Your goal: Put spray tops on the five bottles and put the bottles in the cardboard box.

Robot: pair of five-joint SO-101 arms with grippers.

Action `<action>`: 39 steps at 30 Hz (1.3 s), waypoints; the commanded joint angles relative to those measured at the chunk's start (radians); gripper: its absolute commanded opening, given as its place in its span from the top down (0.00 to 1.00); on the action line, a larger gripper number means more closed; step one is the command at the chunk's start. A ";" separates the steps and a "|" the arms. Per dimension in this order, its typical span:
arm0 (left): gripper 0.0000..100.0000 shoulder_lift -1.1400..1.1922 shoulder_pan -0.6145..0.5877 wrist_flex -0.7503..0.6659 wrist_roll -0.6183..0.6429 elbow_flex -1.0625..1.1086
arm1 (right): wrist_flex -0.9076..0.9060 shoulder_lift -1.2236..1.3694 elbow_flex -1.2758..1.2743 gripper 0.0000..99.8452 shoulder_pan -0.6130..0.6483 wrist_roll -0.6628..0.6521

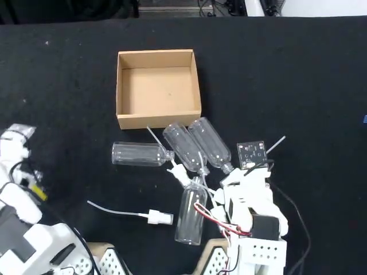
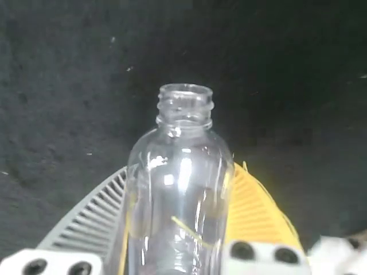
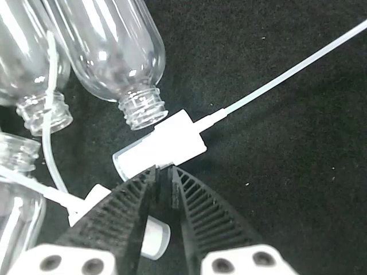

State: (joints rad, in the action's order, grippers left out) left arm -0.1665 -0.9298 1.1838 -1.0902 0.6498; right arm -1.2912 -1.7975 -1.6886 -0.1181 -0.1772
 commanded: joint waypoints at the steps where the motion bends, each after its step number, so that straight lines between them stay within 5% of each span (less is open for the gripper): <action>1: 0.97 -0.121 0.168 0.201 0.273 -0.174 | 0.002 -0.097 0.005 0.98 0.023 -0.005; 6: 0.97 -0.325 0.414 0.232 0.701 -0.254 | 0.166 -0.096 0.008 0.98 -0.029 -0.049; 10: 0.97 -0.470 0.547 0.121 0.944 -0.219 | 0.299 -0.096 0.030 0.98 -0.153 -0.305; 18: 0.97 -0.582 0.572 -0.292 1.071 0.085 | 0.290 -0.093 0.228 0.98 -0.126 -0.354; 22: 0.97 -0.624 0.576 -0.463 1.076 0.240 | 0.164 -0.088 0.394 0.98 0.061 -0.348; 29: 0.97 -0.770 0.572 -0.559 1.076 0.400 | 0.068 0.116 0.510 0.98 0.595 -0.319; 39: 0.97 -0.976 0.449 -0.761 1.080 0.619 | 0.158 0.677 0.565 0.97 0.939 -0.130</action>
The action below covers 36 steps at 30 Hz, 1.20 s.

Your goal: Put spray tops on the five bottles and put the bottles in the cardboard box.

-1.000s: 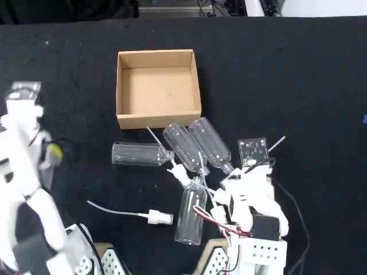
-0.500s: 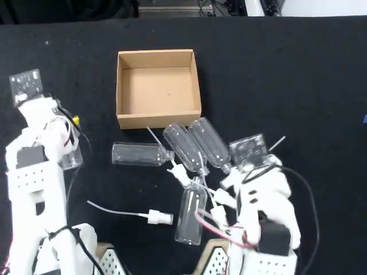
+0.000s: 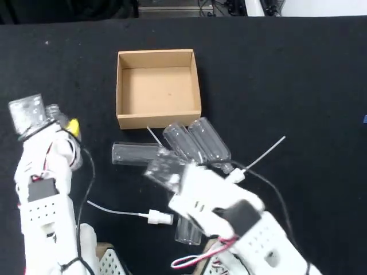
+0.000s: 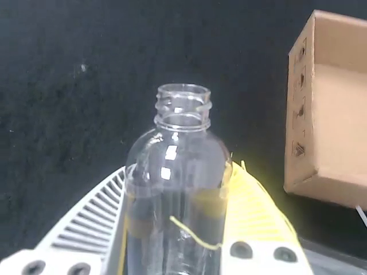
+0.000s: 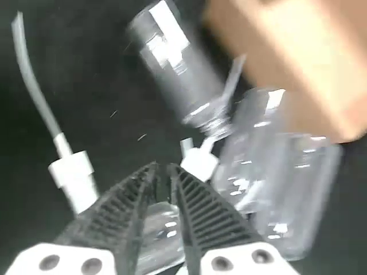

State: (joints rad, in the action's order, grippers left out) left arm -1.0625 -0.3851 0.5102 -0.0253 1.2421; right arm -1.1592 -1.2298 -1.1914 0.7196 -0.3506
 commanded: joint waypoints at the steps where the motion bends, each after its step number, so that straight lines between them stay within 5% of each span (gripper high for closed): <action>1: 0.97 -0.092 -0.125 -0.106 0.034 0.044 | 0.034 0.131 0.068 0.94 0.123 0.051; 5: 0.97 -0.132 -0.213 -0.190 0.201 0.113 | 0.095 0.186 0.010 0.82 0.204 0.058; 8: 0.97 -0.147 -0.245 -0.226 0.276 0.150 | 0.170 0.222 -0.062 0.81 0.298 0.058; 22: 0.97 -0.213 -0.254 -0.222 0.288 0.197 | 0.402 0.526 -0.094 0.81 0.325 0.049; 36: 0.97 -0.315 -0.263 -0.222 0.290 0.246 | 0.382 0.654 -0.031 0.93 0.324 0.028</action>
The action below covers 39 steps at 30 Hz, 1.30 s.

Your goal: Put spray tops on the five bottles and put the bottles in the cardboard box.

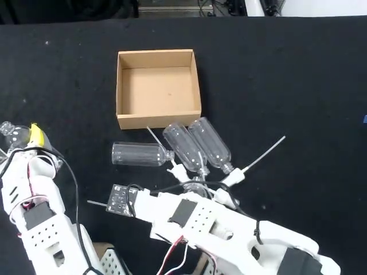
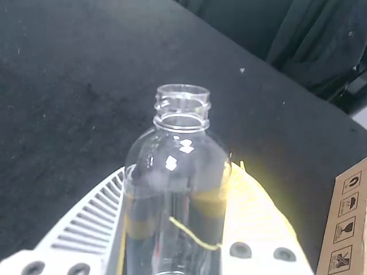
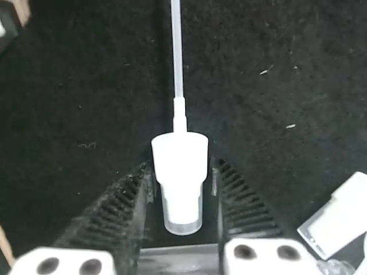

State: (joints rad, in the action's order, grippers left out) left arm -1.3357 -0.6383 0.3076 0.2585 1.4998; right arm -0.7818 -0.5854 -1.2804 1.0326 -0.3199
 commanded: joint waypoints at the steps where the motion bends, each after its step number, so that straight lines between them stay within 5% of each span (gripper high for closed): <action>1: 0.97 -0.048 -0.010 -0.020 0.006 -0.004 | 0.005 0.002 0.058 0.97 0.009 -0.003; 14: 0.97 -0.163 0.071 -0.028 0.003 0.082 | -0.262 -0.530 0.128 0.98 -0.328 0.000; 22: 0.97 -0.382 0.177 -0.028 0.002 0.197 | -0.290 -0.800 0.174 0.98 -0.855 0.161; 30: 0.97 -0.483 0.226 0.054 0.003 0.200 | -0.124 -0.587 0.252 0.98 -1.300 0.261; 35: 0.97 -0.480 0.409 0.078 -0.003 0.200 | -0.032 -0.360 0.259 0.98 -1.450 0.331; 39: 0.97 -0.480 0.492 0.132 -0.224 0.200 | 0.034 -0.232 0.259 0.98 -1.533 0.330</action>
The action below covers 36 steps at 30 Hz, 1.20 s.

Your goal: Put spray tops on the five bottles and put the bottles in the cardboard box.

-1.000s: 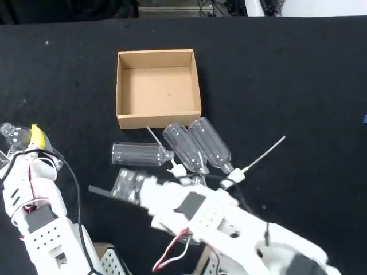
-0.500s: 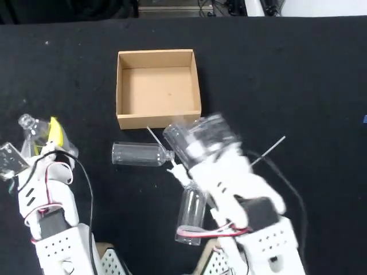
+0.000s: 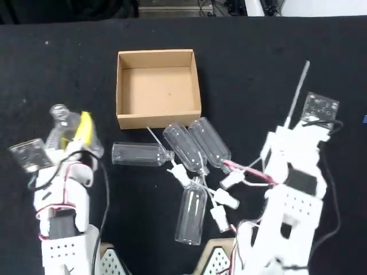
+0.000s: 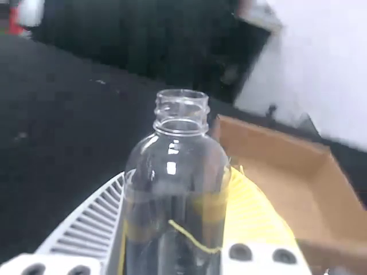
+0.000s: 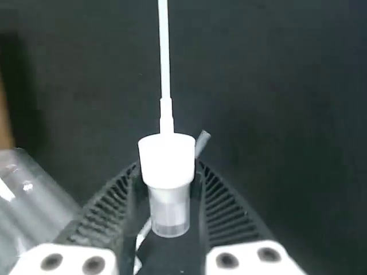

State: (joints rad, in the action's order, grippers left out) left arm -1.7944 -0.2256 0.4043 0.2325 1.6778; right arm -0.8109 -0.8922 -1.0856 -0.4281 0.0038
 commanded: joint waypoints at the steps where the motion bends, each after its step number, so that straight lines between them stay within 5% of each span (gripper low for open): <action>1: 0.97 -0.021 0.079 0.032 -0.269 0.022 | 0.083 0.102 0.065 0.98 -0.091 0.006; 5: 0.97 -0.025 0.081 0.031 -0.397 0.022 | 0.184 0.216 0.064 0.98 -0.161 0.005; 10: 0.97 -0.026 0.079 0.031 -0.339 0.022 | 0.253 0.407 0.090 0.98 -0.233 0.005; 15: 0.97 -0.025 0.074 0.009 -0.290 0.022 | 0.109 0.556 0.206 0.97 -0.284 0.104; 24: 0.97 -0.023 0.076 0.009 -0.288 0.022 | -0.288 0.599 0.417 0.67 -0.230 0.181; 28: 0.97 -0.023 0.076 0.011 -0.290 0.022 | -0.325 0.605 0.510 0.70 -0.222 -0.170; 33: 0.97 -0.023 0.076 0.011 -0.290 0.022 | -0.333 0.607 0.513 0.72 -0.229 -1.034; 36: 0.97 -0.023 0.076 0.011 -0.290 0.022 | -0.324 0.607 0.467 0.72 -0.255 -1.410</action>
State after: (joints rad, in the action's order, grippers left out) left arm -1.7975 -0.1534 0.4335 -0.0621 1.6778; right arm -1.1362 -0.2770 -0.6191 -0.6935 -0.8907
